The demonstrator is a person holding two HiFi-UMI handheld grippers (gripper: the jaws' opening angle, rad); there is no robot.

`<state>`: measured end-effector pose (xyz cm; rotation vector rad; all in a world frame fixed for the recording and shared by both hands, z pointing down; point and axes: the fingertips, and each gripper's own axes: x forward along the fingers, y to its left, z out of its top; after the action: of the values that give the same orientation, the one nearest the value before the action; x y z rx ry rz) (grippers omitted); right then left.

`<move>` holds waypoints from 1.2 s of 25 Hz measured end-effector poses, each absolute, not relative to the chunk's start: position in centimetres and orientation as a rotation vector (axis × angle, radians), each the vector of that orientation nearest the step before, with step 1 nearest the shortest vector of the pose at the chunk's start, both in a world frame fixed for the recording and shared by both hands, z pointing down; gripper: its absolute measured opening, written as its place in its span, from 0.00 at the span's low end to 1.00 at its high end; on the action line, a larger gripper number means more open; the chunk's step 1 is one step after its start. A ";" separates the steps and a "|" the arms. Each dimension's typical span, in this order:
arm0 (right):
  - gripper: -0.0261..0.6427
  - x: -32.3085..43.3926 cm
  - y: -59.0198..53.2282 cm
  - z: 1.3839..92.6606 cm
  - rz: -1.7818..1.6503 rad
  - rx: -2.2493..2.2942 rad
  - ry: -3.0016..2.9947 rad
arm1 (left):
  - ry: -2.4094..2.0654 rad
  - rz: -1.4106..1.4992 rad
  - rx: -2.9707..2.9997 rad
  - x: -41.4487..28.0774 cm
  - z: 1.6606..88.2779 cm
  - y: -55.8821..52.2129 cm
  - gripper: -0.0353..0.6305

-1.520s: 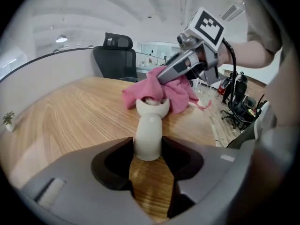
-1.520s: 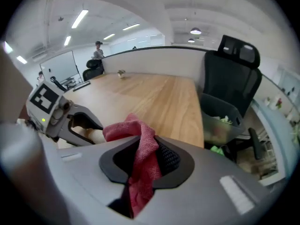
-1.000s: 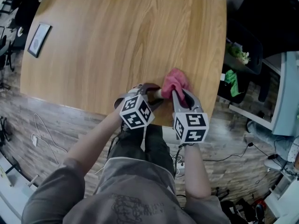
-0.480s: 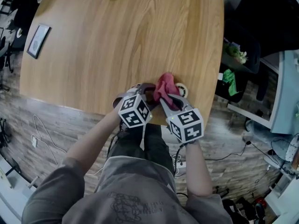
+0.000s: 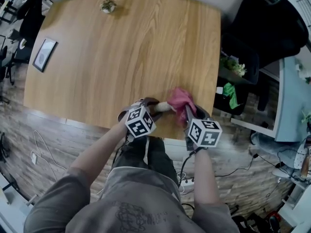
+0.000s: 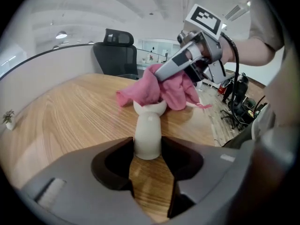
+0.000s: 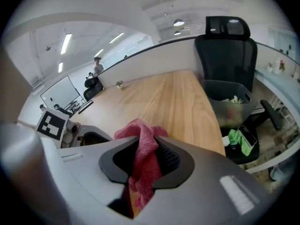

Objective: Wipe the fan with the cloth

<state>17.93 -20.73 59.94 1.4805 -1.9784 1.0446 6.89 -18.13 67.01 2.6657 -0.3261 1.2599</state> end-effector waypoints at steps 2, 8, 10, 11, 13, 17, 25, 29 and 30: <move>0.15 19.2 -21.3 58.6 0.999 1.562 -1.954 | -0.398 1.307 2.610 6.4 67.0 -18.6 0.34; 0.15 20.7 -22.1 52.4 0.921 1.659 -2.040 | -0.581 1.229 2.461 4.4 64.3 -19.4 0.35; 0.15 20.8 -22.5 49.5 0.870 1.676 -2.090 | -0.630 1.186 2.485 4.0 62.0 -20.0 0.35; 0.15 20.7 -22.6 47.9 0.841 1.687 -2.118 | -0.654 1.162 2.505 3.8 60.7 -20.4 0.35; 0.15 20.4 -22.5 44.7 0.788 1.705 -2.170 | -0.687 1.103 2.557 3.6 57.8 -20.8 0.35; 0.15 20.0 -22.7 38.7 0.658 1.741 -2.263 | -0.752 0.999 2.738 4.0 50.8 -22.7 0.26; 0.15 19.5 -21.0 26.8 0.373 1.805 -2.427 | -0.974 0.590 2.900 3.7 35.3 -25.0 0.16; 0.15 19.1 -19.6 21.8 0.238 1.861 -2.485 | -1.097 0.379 2.959 2.6 28.1 -24.9 0.07; 0.15 18.8 -19.2 20.7 0.201 1.868 -2.495 | -1.116 0.355 2.978 2.3 26.6 -24.7 0.07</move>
<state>18.82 -19.22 20.71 1.8675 -2.4954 0.2006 2.35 -24.72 26.58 2.9777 -1.1161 0.3551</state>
